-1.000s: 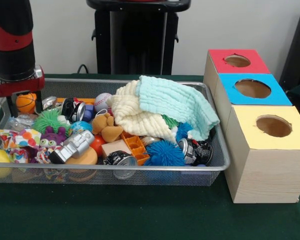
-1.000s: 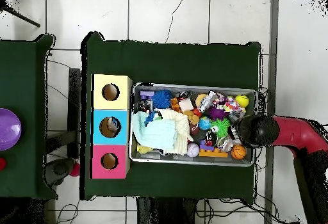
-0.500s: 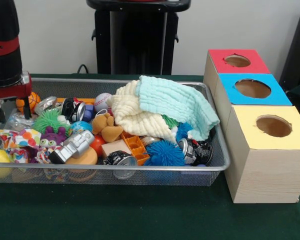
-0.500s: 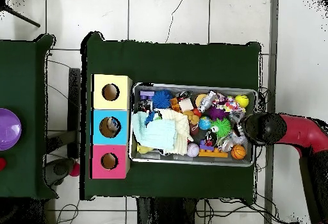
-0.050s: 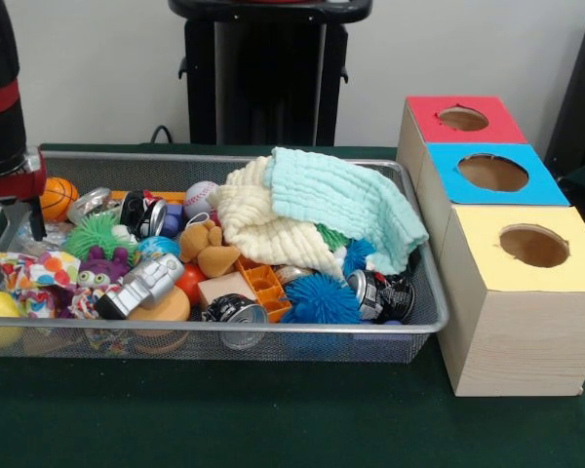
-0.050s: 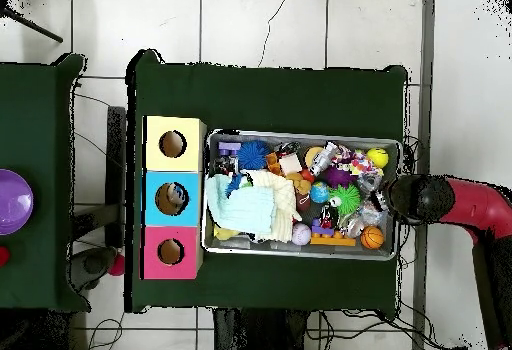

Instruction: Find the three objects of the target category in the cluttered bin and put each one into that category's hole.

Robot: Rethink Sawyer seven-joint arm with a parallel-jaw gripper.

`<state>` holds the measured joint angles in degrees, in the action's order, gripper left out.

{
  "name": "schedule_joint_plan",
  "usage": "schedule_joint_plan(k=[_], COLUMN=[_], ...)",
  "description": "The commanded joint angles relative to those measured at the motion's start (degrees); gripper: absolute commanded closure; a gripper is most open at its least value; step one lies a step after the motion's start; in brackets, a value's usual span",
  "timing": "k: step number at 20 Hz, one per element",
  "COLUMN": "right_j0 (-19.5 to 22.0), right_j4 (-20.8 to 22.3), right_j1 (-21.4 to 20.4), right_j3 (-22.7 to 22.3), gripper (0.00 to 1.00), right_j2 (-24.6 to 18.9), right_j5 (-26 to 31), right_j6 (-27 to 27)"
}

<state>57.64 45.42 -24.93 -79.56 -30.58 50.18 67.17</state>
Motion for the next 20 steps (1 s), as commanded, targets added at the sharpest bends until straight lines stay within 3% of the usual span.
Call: schedule_joint_plan(k=[1, 13, 20], right_j0=[-1.67, -2.17, -2.17], right_j4=[3.31, -0.43, -1.16], right_j1=[3.77, 4.29, 2.95], right_j3=[1.41, -1.78, -3.19], gripper=[0.0, 0.0, 0.0], right_j2=[-0.37, 1.06, 0.34], right_j5=[5.33, 8.07, 11.32], right_j6=[-17.42, -12.45, -15.06])
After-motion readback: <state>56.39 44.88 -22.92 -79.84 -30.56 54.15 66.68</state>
